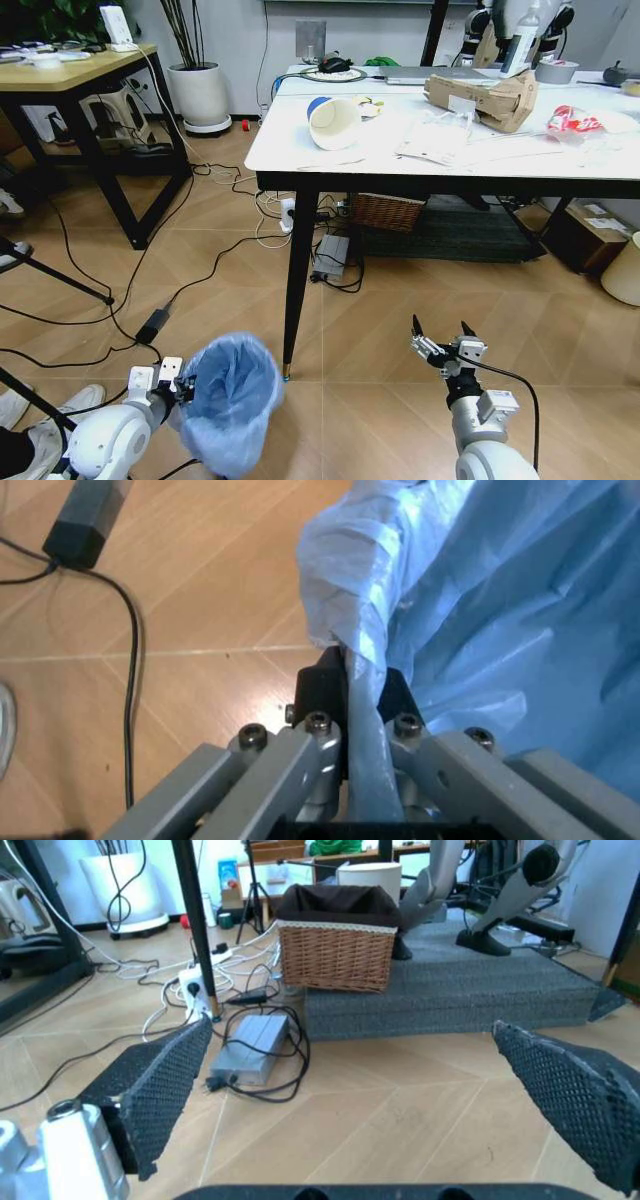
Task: Pick up the trash bin and place the trash from the table into it.
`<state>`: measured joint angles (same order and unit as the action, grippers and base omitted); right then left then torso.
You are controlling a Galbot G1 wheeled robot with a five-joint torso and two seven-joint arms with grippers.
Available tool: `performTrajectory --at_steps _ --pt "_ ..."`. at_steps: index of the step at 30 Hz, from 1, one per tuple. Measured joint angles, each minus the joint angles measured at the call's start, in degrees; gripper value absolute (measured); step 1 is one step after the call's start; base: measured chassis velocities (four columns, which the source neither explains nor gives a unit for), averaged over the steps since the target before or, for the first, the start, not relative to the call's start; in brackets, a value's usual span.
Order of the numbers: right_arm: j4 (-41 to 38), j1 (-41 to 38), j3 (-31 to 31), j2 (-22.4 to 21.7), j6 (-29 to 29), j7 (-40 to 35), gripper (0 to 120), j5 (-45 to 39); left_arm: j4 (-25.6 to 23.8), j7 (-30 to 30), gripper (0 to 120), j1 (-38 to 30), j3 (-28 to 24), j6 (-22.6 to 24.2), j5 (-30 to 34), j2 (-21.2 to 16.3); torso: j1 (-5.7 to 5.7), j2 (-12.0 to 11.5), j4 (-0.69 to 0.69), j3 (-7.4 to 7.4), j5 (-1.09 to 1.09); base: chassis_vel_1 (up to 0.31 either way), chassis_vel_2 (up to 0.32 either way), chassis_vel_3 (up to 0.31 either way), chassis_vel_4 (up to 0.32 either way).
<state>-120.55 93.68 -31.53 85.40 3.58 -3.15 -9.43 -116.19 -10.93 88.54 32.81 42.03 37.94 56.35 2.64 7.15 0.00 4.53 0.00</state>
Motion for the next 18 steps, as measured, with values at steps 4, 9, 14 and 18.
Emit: performTrajectory --at_steps 4,9,14,18 --pt "-0.66 0.8 -0.08 -0.23 0.04 -0.05 100 0.03 -4.83 -3.56 0 1.92 0.51 0.16 3.14 -0.49 0.0 0.0 -0.01 -0.01 0.0 0.0 0.0 0.0 0.0" --pt "-2.47 1.72 -0.12 -0.54 0.83 -0.43 100 0.51 -13.08 -8.46 0 5.38 1.37 0.2 7.74 -2.01 0.0 0.0 0.0 -0.01 0.0 0.0 0.0 0.0 0.0" --pt "-5.01 2.17 -0.86 -1.7 2.23 -1.28 100 0.16 -21.34 -14.7 0 9.24 2.36 0.2 12.84 -3.61 -0.01 0.02 0.0 -0.01 0.0 0.0 0.0 0.0 0.0" --pt "-5.97 2.79 -1.16 -1.97 2.46 -1.5 100 0.07 -25.32 -18.85 0 10.74 2.1 0.2 16.0 -4.06 -0.01 0.02 -0.01 -0.01 0.0 0.0 0.0 0.0 0.0"
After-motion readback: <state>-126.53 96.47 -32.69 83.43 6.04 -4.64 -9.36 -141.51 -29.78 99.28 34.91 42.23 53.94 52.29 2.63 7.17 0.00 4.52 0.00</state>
